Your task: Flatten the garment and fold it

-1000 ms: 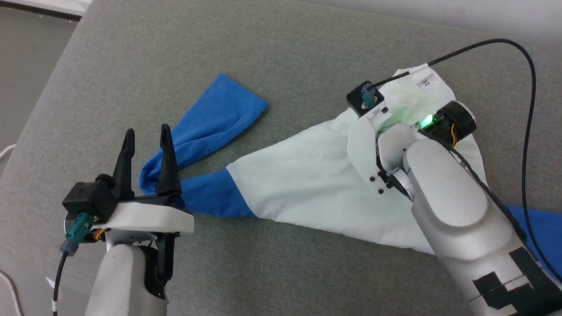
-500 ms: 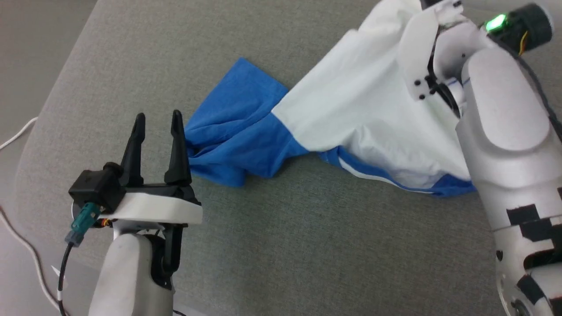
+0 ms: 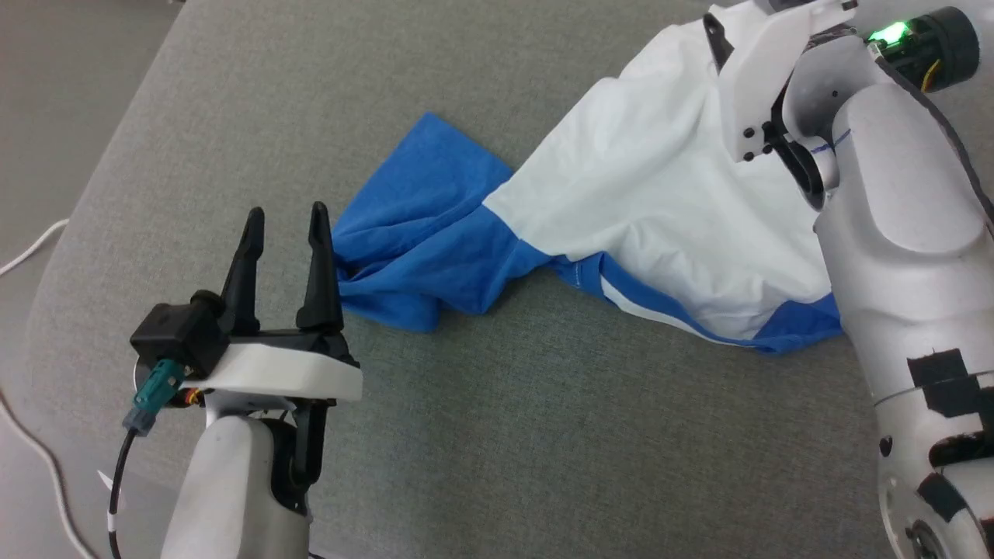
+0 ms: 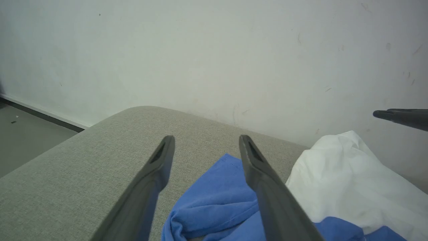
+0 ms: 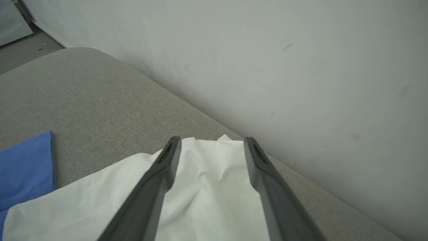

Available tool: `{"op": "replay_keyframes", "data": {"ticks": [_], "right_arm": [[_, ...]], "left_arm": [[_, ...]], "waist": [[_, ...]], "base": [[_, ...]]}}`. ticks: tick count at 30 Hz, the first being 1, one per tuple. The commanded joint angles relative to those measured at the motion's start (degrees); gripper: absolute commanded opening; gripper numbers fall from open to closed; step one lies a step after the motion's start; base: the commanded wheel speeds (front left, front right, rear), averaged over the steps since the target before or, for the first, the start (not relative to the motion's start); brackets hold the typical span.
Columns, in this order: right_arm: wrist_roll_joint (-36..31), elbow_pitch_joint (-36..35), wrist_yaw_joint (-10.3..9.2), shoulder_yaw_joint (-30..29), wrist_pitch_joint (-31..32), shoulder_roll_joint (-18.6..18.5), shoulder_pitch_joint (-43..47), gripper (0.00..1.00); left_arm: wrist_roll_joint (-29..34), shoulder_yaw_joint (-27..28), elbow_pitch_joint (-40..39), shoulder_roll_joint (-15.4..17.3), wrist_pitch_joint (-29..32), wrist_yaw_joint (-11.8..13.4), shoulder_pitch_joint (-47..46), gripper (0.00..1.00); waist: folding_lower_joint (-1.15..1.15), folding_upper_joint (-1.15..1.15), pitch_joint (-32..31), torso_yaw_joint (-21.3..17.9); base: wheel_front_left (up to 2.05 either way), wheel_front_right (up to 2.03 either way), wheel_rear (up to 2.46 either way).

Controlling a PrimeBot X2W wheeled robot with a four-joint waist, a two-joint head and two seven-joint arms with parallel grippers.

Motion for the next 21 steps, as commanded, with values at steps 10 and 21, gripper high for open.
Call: {"op": "replay_keyframes", "data": {"ticks": [10,21], "right_arm": [[10.1,-10.2,-0.12,0.3,-11.8,0.1,17.4,1.00],[12.9,-31.2,-0.12,-3.8,-7.5,0.1,43.8,1.00]], "left_arm": [[2.2,2.0,1.3,0.0,-0.3,-0.7,3.7,1.00],[2.0,1.7,1.6,0.0,-0.3,-0.2,7.5,1.00]], "waist": [[0.00,0.00,-9.8,-6.5],[0.00,0.00,-13.3,-9.7]], "base": [[0.00,0.00,0.00],[0.00,0.00,0.00]]}}
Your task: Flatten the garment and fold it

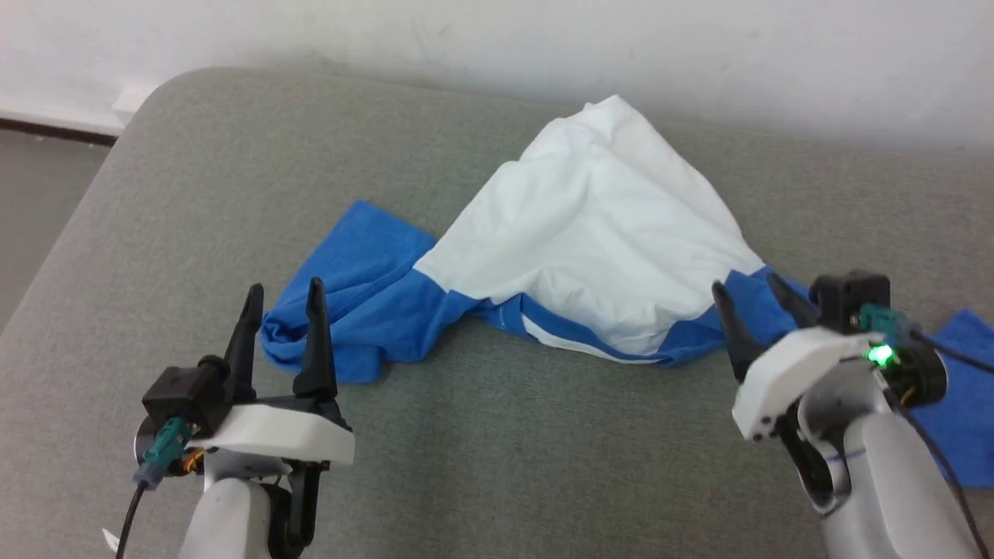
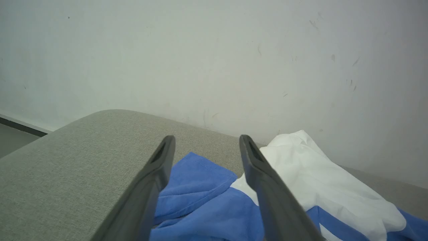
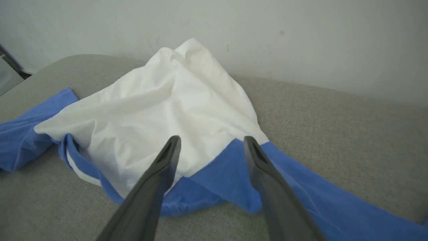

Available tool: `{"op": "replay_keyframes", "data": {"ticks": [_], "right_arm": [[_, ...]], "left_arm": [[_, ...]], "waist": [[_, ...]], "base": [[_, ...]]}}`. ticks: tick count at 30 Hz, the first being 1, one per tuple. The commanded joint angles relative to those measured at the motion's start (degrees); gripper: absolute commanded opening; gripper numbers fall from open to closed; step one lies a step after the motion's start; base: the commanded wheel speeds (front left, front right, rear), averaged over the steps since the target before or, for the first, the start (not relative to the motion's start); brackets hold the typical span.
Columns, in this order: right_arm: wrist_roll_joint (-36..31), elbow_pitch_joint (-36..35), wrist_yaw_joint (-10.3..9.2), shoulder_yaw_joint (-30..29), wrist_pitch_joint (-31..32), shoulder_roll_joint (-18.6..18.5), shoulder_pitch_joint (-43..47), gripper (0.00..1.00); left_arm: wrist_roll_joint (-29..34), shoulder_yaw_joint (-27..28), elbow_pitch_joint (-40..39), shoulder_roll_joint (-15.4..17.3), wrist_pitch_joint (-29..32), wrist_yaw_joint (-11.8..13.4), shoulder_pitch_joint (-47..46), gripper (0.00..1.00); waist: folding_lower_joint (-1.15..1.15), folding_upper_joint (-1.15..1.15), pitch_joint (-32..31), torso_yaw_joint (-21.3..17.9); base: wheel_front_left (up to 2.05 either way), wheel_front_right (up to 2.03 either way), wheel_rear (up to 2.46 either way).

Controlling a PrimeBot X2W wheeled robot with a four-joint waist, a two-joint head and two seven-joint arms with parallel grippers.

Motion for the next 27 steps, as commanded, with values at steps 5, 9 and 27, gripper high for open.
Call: {"op": "replay_keyframes", "data": {"ticks": [5,9,27], "right_arm": [[-1.6,-7.9,-0.11,5.6,7.1,0.0,6.4,1.00],[-1.4,-10.0,-0.11,13.5,13.7,-0.9,7.1,1.00],[-1.5,7.8,-0.11,28.4,18.9,-3.5,-6.5,0.47]], "left_arm": [[-0.4,-0.4,0.5,-0.1,-0.2,0.5,1.3,1.00],[-0.8,-0.6,0.5,-0.1,-0.1,0.6,1.3,1.00],[-2.3,-2.1,2.7,-0.2,-0.2,0.2,-1.2,1.00]], "waist": [[0.01,0.00,-1.3,-2.0],[0.01,0.00,-0.6,-2.2],[0.01,0.00,3.4,-0.1]], "base": [[0.00,0.00,0.00],[0.00,0.00,0.00],[0.00,0.00,0.00]]}}
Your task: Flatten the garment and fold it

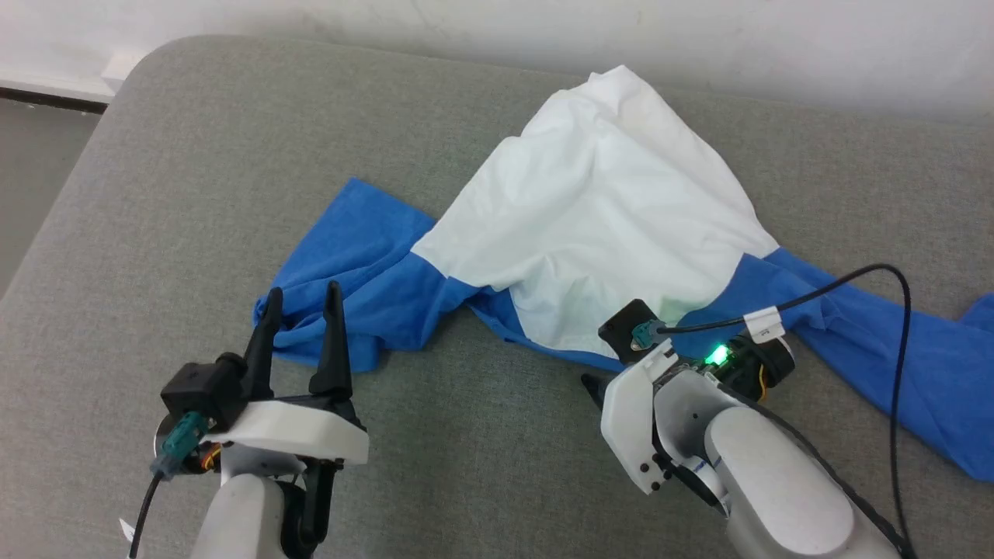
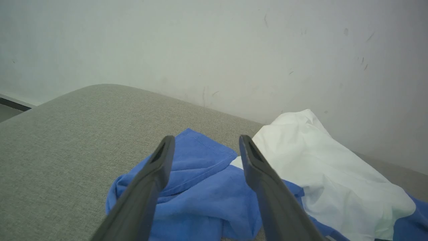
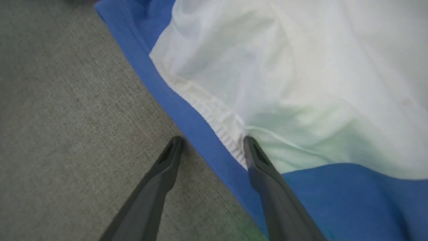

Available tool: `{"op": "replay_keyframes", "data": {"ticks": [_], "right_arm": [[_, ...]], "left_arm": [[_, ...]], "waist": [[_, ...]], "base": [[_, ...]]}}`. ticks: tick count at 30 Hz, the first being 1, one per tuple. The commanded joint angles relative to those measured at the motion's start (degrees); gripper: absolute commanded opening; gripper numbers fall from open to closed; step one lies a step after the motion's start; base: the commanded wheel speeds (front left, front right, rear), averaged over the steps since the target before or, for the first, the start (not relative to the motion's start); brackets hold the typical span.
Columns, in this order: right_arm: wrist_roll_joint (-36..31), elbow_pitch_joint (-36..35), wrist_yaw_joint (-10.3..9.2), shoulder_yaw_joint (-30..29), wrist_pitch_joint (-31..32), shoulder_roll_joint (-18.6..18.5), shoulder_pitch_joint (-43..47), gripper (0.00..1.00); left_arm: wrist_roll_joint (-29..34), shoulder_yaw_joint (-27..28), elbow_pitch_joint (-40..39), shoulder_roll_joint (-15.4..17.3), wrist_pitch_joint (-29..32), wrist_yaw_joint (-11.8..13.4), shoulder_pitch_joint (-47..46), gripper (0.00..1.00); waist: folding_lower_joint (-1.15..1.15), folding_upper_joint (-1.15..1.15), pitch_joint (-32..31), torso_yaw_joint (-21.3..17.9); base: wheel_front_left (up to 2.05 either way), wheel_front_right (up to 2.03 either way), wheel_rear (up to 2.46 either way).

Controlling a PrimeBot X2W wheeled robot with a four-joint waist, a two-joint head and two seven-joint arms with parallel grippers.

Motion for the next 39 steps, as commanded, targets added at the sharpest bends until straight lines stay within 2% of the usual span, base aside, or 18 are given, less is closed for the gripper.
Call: {"op": "replay_keyframes", "data": {"ticks": [1,2,6,9,12,15,19,23,24,27,30,34,39], "right_arm": [[0.6,1.7,-0.04,0.4,-0.7,-0.5,-0.3,0.04],[0.8,2.1,-0.04,0.5,-1.2,-0.6,-0.5,0.00],[2.1,2.6,-0.04,1.7,-1.7,-1.1,-0.4,0.00],[5.1,1.0,-0.04,4.3,-0.2,-2.8,0.8,0.00],[9.4,-3.1,-0.04,7.2,3.9,-6.4,3.1,0.00],[13.1,-8.6,-0.04,8.2,9.4,-11.5,6.1,0.00],[16.3,-15.3,-0.04,5.1,15.7,-16.9,10.3,0.00],[17.8,-20.4,-0.04,2.5,18.5,-18.8,13.6,0.00],[18.2,-21.4,-0.04,2.4,18.6,-18.9,14.3,1.00],[20.0,-24.0,-0.04,0.5,18.4,-18.5,16.0,1.00],[22.7,-27.0,-0.04,-4.0,17.7,-16.9,17.4,1.00],[26.4,-32.1,-0.04,-13.0,16.1,-12.9,19.6,1.00],[25.9,-38.4,-0.04,-25.8,11.0,-6.6,20.8,1.00]], "left_arm": [[-0.2,0.0,0.3,-0.1,-0.2,-0.2,-0.5,1.00],[-0.3,0.1,0.4,-0.1,-0.2,-0.2,-0.6,1.00],[-0.3,0.2,0.8,-0.1,-0.2,-0.4,-0.7,1.00],[-0.3,-0.1,1.2,-0.1,-0.3,-0.5,-1.0,1.00],[-0.3,-0.2,1.4,-0.1,-0.3,-0.6,-0.8,1.00],[-0.2,-0.1,1.5,0.0,-0.3,-0.6,-0.5,1.00],[-0.2,-0.2,1.6,0.2,-0.3,-0.6,-0.2,1.00],[-0.3,-0.3,1.7,0.3,-0.3,-0.5,-0.1,1.00],[-0.3,-0.3,1.7,0.4,-0.3,-0.5,-0.1,1.00],[-0.5,-0.4,1.9,0.6,0.0,-0.6,0.0,1.00],[-0.6,-0.6,2.0,1.0,0.4,-0.6,0.1,1.00],[-0.6,-1.0,1.6,1.6,1.7,-0.7,-0.6,1.00],[-0.6,-1.9,1.1,2.5,4.8,-1.0,-3.2,1.00]], "waist": [[-0.01,0.00,0.1,-0.1],[-0.01,0.00,0.1,-0.2],[-0.01,0.00,-0.2,-0.5],[-0.01,0.00,-0.7,-0.6],[-0.01,0.00,-1.4,-0.9],[-0.01,0.00,-2.0,-1.4],[-0.01,0.00,-2.3,-2.2],[-0.01,0.00,-2.5,-2.8],[-0.01,0.00,-2.7,-3.0],[-0.01,0.00,-3.0,-3.4],[-0.01,0.00,-3.3,-3.7],[-0.01,0.00,-3.5,-4.2],[-0.01,0.00,-3.3,-4.9]], "base": [[0.00,0.00,0.00],[0.00,0.00,0.00],[0.00,0.00,0.00],[0.00,0.00,0.00],[0.00,0.00,0.00],[0.00,0.00,0.00],[0.00,0.00,0.00],[0.00,0.00,0.00],[0.00,0.00,0.00],[0.00,0.00,0.00],[0.00,0.00,0.00],[0.00,0.00,0.00],[0.00,0.00,0.00]]}}
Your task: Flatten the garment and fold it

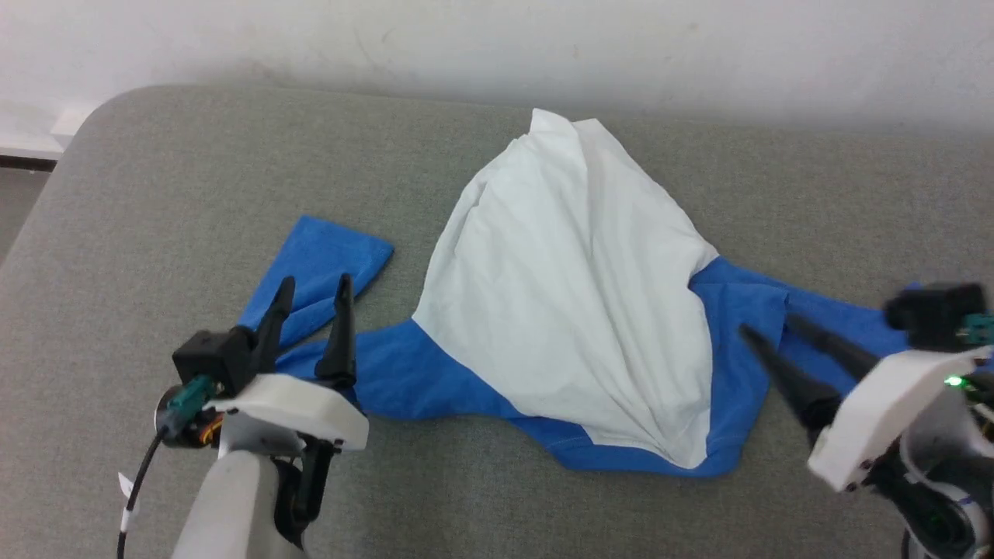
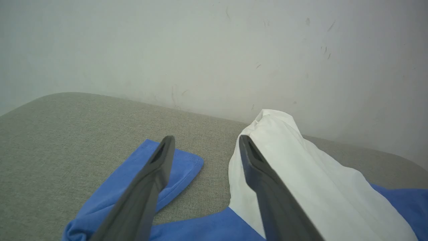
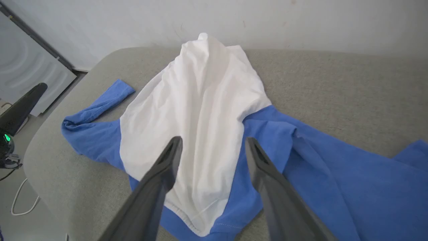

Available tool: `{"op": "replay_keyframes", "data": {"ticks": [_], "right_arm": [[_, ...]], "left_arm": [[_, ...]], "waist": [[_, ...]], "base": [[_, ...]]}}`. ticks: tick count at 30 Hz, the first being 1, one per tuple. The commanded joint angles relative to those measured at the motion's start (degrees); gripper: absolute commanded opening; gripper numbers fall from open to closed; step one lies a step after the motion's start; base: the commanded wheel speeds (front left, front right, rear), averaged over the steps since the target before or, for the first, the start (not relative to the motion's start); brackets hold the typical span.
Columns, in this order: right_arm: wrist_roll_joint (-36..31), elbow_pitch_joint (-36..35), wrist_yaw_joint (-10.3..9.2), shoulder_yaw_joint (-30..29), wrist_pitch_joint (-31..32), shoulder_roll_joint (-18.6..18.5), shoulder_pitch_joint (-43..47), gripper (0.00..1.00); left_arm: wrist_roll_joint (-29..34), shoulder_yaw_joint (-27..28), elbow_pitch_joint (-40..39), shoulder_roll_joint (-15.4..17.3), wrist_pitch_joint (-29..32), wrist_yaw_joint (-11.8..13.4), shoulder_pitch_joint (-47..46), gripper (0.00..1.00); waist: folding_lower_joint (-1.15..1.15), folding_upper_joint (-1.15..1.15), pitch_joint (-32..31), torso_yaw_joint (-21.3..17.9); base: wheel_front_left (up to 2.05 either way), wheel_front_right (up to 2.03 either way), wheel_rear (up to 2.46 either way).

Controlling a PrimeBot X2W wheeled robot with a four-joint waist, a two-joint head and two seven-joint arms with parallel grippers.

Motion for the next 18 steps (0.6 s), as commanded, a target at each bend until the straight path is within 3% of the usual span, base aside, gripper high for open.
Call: {"op": "replay_keyframes", "data": {"ticks": [1,7,10,18], "right_arm": [[-1.5,-1.3,-0.06,-3.7,-2.7,2.2,0.0,1.00],[-13.1,0.6,-0.06,-17.0,-12.0,9.2,-4.1,1.00],[-16.5,3.2,-0.06,-19.1,-16.4,10.0,-6.9,1.00],[-15.8,13.3,-0.06,-19.7,-26.7,10.1,-12.3,1.00]], "left_arm": [[-0.1,-0.4,-0.1,0.6,1.2,-0.6,-2.4,1.00],[-1.1,-2.6,4.9,0.9,11.5,-1.0,-10.2,1.00],[-1.3,-4.1,9.0,0.8,17.3,-1.1,-14.2,1.00],[0.1,-7.0,20.3,1.9,32.3,0.6,-22.8,1.00]], "waist": [[0.00,0.00,0.2,-0.3],[0.00,0.00,1.9,-1.6],[0.00,0.00,3.4,-2.4],[0.00,0.00,7.5,-4.0]], "base": [[0.00,0.00,0.00],[0.00,0.00,0.00],[0.00,0.00,0.00],[0.00,0.00,0.00]]}}
